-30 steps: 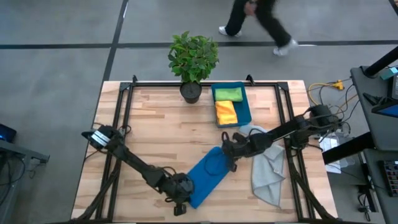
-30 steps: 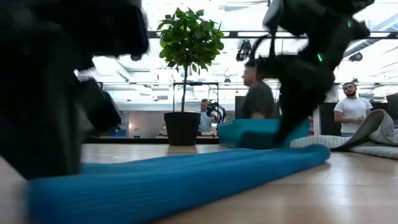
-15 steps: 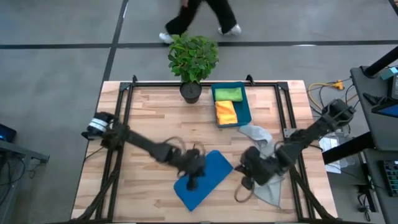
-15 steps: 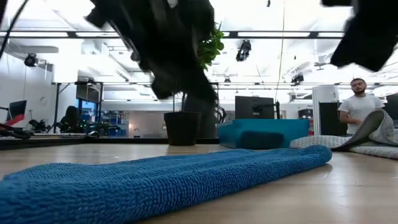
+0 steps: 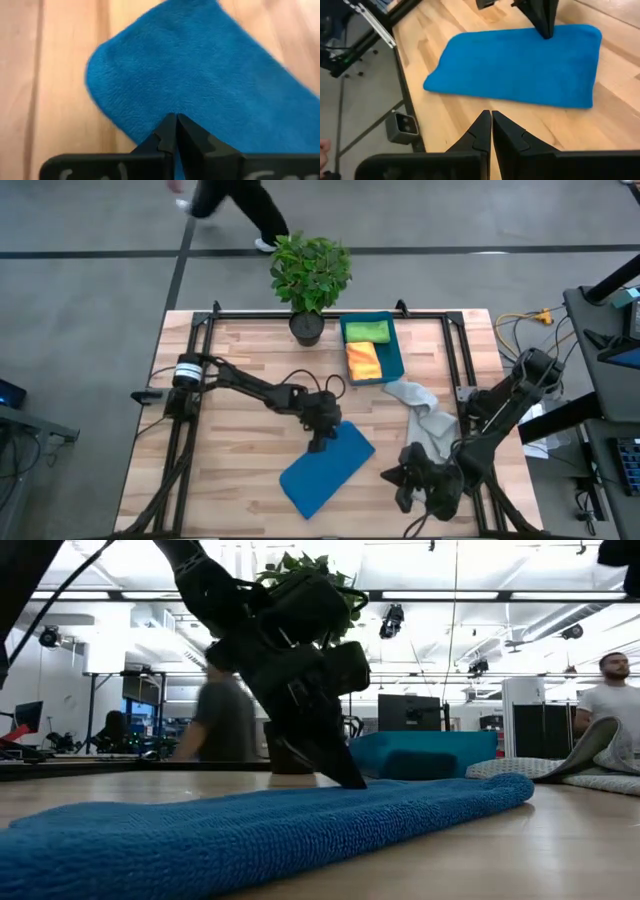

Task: Fold microfiber towels
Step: Fold the blue microfiber towel

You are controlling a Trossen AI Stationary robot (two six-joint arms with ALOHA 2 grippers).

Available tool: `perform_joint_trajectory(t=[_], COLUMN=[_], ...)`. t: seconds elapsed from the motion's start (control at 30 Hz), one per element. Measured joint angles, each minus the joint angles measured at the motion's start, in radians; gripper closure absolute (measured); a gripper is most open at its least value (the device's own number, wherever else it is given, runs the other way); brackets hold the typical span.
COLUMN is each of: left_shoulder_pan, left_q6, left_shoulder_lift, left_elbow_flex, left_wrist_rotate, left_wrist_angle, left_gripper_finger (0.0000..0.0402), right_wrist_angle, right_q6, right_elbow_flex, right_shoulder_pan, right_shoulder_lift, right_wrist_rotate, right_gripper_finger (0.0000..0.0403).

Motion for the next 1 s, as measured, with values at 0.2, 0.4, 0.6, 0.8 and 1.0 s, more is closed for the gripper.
perform_joint_trajectory(t=[0.2, 0.4, 0.6, 0.8, 1.0], left_shoulder_pan=[-0.002, -0.032, -0.101, -0.208, -0.379], left_q6=[-0.147, -0.365, -0.373, 0.006, 0.199], left_shoulder_lift=[-0.028, -0.093, -0.193, -0.386, -0.54], left_elbow_flex=[-0.023, -0.029, -0.052, -0.085, -0.245], left_wrist_rotate=[-0.228, -0.479, -0.633, -0.65, -0.531], left_wrist_angle=[-0.063, -0.348, -0.484, -0.456, -0.445], left_gripper_finger=[0.0401, 0.0401, 0.0402, 0.0402, 0.0402], right_wrist_angle=[-0.086, -0.103, -0.099, 0.029, 0.316], right_q6=[-0.007, -0.078, -0.142, -0.31, -0.773], right_elbow_flex=[0.07, 0.092, 0.085, 0.085, 0.077], right_shoulder_pan=[-0.056, -0.129, -0.219, -0.289, -0.331], right_shoulder_lift=[0.055, 0.07, 0.07, 0.071, 0.109], right_wrist_rotate=[-0.001, -0.003, -0.002, -0.026, -0.258], right_gripper_finger=[0.0392, 0.0392, 0.0392, 0.039, 0.0351])
